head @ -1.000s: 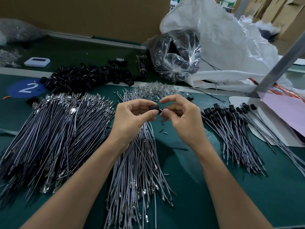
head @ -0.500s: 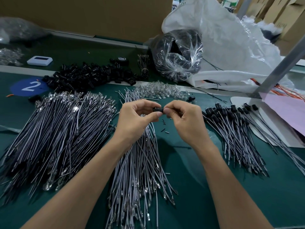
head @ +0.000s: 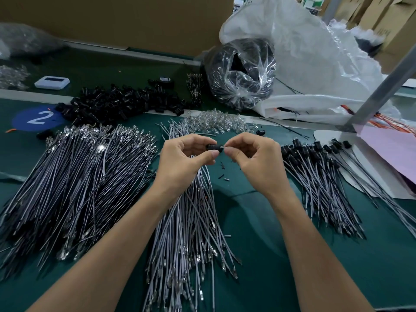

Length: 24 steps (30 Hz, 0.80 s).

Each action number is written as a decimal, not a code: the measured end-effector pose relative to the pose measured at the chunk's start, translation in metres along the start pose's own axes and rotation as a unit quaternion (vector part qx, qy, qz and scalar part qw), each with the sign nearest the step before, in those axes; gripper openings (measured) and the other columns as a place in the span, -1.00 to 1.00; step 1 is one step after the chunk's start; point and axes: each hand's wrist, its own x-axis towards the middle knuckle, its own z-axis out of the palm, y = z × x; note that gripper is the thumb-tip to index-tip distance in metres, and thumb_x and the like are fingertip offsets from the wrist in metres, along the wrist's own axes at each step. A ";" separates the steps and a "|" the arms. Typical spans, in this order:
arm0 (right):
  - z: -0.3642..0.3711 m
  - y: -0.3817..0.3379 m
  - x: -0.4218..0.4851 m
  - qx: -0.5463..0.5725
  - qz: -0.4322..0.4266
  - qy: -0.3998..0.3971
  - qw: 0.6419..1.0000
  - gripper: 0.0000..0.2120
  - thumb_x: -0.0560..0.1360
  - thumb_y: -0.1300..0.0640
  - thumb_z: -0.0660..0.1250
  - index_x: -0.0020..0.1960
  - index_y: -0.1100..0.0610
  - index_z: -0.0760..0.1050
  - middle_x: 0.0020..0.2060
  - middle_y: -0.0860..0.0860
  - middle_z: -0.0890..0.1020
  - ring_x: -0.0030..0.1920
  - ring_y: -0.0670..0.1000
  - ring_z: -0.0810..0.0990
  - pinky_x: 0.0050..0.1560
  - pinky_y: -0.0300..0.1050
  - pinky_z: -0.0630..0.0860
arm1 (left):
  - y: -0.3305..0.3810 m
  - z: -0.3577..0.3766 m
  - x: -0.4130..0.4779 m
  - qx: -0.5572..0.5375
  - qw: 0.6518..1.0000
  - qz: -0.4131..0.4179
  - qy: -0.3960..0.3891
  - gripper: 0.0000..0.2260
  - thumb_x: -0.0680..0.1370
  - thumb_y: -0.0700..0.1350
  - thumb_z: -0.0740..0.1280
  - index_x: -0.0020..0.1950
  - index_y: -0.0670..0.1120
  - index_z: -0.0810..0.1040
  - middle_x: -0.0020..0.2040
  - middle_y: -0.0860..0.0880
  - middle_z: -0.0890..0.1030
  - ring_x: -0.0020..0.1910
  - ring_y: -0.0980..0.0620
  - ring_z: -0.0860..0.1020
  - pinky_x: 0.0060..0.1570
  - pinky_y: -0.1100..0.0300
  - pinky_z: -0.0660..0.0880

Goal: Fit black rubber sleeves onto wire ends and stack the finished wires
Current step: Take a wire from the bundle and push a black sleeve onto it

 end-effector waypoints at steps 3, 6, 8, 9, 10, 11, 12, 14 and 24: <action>0.001 0.000 -0.001 -0.016 -0.019 -0.010 1.000 -0.88 0.48 0.29 0.43 -0.20 0.12 0.59 -0.35 -0.07 0.53 -0.37 -0.16 0.43 -0.29 -0.40 0.33 | -0.002 0.001 -0.001 0.009 1.000 0.003 -0.007 -0.85 0.42 -0.32 0.51 -0.07 -0.12 0.68 -0.18 -0.07 0.72 -0.23 0.00 0.68 -0.08 0.09 0.65; 0.004 0.000 -0.002 -0.039 -0.029 -0.027 0.998 -0.89 0.52 0.30 0.38 -0.18 0.19 0.60 -0.31 0.01 0.52 -0.34 -0.14 0.39 -0.27 -0.37 0.29 | -0.004 0.001 -0.001 0.013 1.000 0.009 -0.008 -0.84 0.42 -0.32 0.51 -0.08 -0.11 0.68 -0.19 -0.04 0.72 -0.25 0.04 0.67 -0.08 0.09 0.65; 0.006 -0.001 -0.003 -0.043 -0.026 -0.034 0.998 -0.86 0.55 0.28 0.33 -0.18 0.19 0.58 -0.28 0.05 0.54 -0.29 -0.08 0.43 -0.25 -0.30 0.32 | -0.005 0.001 -0.001 0.017 1.000 0.015 -0.016 -0.84 0.42 -0.32 0.51 -0.08 -0.10 0.68 -0.19 -0.03 0.72 -0.24 0.06 0.67 -0.10 0.13 0.64; 0.007 0.000 -0.003 -0.046 -0.022 -0.036 0.998 -0.85 0.57 0.27 0.31 -0.17 0.18 0.57 -0.27 0.05 0.55 -0.27 -0.04 0.45 -0.24 -0.24 0.35 | -0.005 0.002 -0.001 0.019 0.999 0.018 -0.020 -0.84 0.42 -0.32 0.51 -0.08 -0.10 0.69 -0.18 -0.04 0.72 -0.23 0.06 0.67 -0.10 0.14 0.63; 0.008 0.000 -0.003 -0.051 -0.019 -0.037 0.998 -0.83 0.58 0.25 0.30 -0.17 0.18 0.56 -0.27 0.04 0.55 -0.26 -0.02 0.46 -0.22 -0.18 0.37 | -0.005 0.002 -0.002 0.020 0.999 0.020 -0.024 -0.84 0.42 -0.32 0.51 -0.08 -0.10 0.69 -0.18 -0.04 0.72 -0.22 0.05 0.67 -0.11 0.15 0.63; 0.008 0.001 -0.004 -0.054 -0.014 -0.035 0.998 -0.82 0.59 0.23 0.29 -0.18 0.17 0.56 -0.28 0.01 0.55 -0.26 -0.02 0.46 -0.22 -0.14 0.38 | -0.005 0.002 -0.002 0.019 0.999 0.021 -0.026 -0.84 0.42 -0.32 0.51 -0.07 -0.11 0.69 -0.17 -0.05 0.73 -0.21 0.03 0.68 -0.10 0.14 0.63; 0.009 0.001 -0.003 -0.052 -0.009 -0.034 0.998 -0.79 0.60 0.20 0.28 -0.20 0.16 0.56 -0.31 -0.03 0.55 -0.28 -0.05 0.46 -0.23 -0.12 0.38 | -0.005 0.002 -0.002 0.017 0.999 0.022 -0.027 -0.84 0.42 -0.32 0.51 -0.06 -0.12 0.69 -0.17 -0.06 0.73 -0.19 0.00 0.69 -0.10 0.13 0.63; 0.008 0.002 -0.003 -0.047 -0.005 -0.028 0.998 -0.76 0.60 0.16 0.29 -0.22 0.18 0.57 -0.36 -0.10 0.51 -0.34 -0.13 0.42 -0.27 -0.16 0.33 | -0.004 0.002 -0.002 0.013 0.999 0.020 -0.025 -0.85 0.43 -0.32 0.50 -0.04 -0.16 0.68 -0.16 -0.08 0.73 -0.15 -0.06 0.70 -0.09 0.10 0.64; 0.005 0.002 -0.002 -0.029 -0.011 -0.016 0.999 -0.83 0.53 0.28 0.37 -0.21 0.10 0.55 -0.42 -0.17 0.49 -0.40 -0.18 0.44 -0.34 -0.40 0.31 | -0.006 0.002 -0.002 0.011 1.000 0.002 -0.015 -0.83 0.41 -0.33 0.51 -0.06 -0.13 0.69 -0.17 -0.05 0.73 -0.20 0.03 0.68 -0.07 0.08 0.65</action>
